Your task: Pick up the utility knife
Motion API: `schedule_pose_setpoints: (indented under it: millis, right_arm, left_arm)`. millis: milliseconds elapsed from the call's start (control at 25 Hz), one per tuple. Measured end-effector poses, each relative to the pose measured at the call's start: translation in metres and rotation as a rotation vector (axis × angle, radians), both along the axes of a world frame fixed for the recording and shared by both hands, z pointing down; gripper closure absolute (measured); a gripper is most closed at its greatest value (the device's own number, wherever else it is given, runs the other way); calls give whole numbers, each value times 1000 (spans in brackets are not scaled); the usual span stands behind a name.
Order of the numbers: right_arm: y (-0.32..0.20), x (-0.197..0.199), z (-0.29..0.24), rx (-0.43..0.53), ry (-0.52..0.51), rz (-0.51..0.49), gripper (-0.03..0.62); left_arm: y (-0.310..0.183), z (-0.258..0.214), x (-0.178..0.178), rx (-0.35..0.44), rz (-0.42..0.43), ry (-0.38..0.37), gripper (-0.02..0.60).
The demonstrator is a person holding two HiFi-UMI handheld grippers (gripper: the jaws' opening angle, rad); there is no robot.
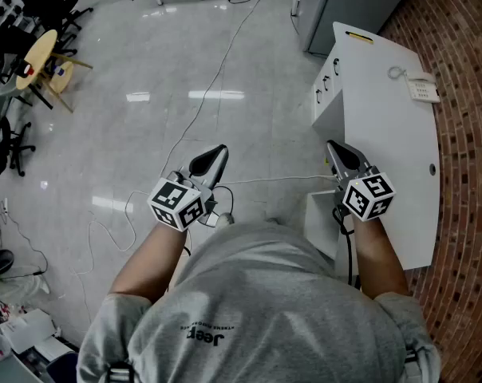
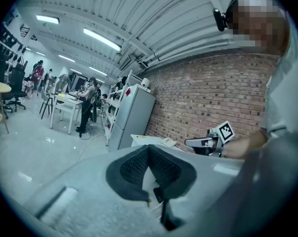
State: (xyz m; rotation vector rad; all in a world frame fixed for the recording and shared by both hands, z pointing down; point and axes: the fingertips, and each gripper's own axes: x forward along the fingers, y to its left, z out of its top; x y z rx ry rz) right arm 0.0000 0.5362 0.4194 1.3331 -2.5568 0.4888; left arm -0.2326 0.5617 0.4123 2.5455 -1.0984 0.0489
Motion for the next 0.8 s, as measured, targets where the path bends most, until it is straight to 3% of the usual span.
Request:
schedule_pose_setpoints:
  millis: [800]
  right_arm:
    - [-17,25,-12,15,-39,-25,585]
  left_arm:
    - [-18,-14,35,26,-14,-7,583]
